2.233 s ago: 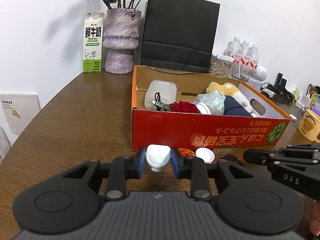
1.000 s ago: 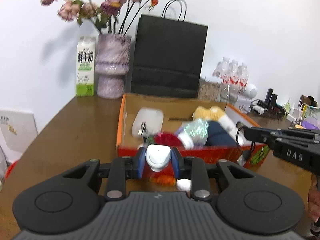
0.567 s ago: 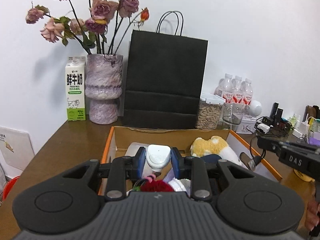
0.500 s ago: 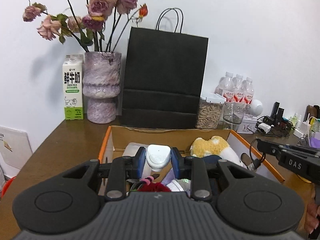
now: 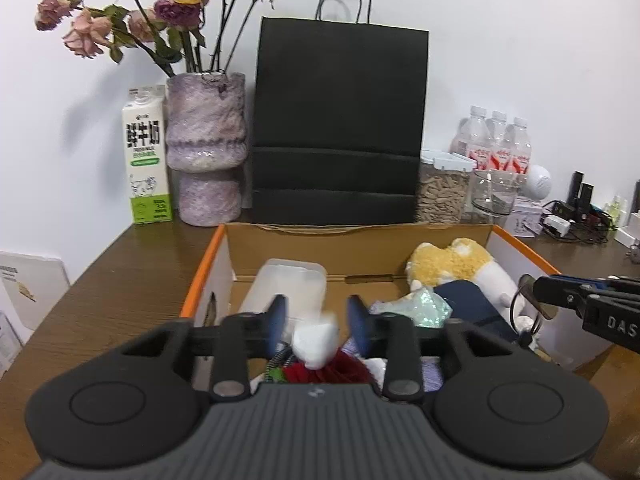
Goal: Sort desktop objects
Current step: 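Carry the white cap and black cable into the box and open both tools, then withdraw the right tool from the box and grasp the last white cap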
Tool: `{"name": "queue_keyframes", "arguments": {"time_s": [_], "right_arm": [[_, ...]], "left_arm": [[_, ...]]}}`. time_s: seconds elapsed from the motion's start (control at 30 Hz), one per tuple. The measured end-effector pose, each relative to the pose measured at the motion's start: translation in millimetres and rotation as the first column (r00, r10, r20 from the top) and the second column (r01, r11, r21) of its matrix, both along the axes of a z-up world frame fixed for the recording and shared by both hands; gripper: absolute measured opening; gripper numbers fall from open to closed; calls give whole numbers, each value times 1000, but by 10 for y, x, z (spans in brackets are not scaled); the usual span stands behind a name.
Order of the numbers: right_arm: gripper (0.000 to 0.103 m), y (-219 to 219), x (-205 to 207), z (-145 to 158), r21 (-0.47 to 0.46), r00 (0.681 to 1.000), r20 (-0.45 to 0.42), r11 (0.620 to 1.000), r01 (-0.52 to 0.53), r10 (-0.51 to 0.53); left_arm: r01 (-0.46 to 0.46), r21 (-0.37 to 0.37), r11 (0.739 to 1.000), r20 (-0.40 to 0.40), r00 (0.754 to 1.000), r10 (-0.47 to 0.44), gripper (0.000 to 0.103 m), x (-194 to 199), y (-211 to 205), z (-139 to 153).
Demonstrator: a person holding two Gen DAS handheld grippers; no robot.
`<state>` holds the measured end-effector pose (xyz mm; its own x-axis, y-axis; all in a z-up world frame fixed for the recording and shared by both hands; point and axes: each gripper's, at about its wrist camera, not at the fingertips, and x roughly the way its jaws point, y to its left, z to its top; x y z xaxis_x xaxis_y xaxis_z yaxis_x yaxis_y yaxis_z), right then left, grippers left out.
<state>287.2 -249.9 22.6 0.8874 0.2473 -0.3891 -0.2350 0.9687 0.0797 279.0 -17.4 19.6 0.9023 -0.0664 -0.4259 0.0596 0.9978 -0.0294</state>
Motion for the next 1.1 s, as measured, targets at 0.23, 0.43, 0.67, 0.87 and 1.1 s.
{"name": "queue_keyframes", "arguments": {"time_s": [0.23,0.43,0.67,0.87,1.1], "right_arm": [[103,67,-162,79,-23,998,69,1000,13,-11],[103,99,-203,105,-30,998,71,1000,2,0],[103,131,-226,95,-41,998,63,999,-8,11],[103,159,-281,109,-41,997,70,999,-21,24],[103,193,-358,118,-40,997,71,999,-29,32]], "left_arm": [[-26,2,1000,81,996,26,103,-94,-23,53],[-35,12,999,93,995,34,103,-120,-55,69],[-47,2,999,104,993,46,103,-183,-28,84],[-52,0,999,114,992,52,103,-254,-19,98],[-59,-4,998,115,992,59,103,-348,0,106]]}}
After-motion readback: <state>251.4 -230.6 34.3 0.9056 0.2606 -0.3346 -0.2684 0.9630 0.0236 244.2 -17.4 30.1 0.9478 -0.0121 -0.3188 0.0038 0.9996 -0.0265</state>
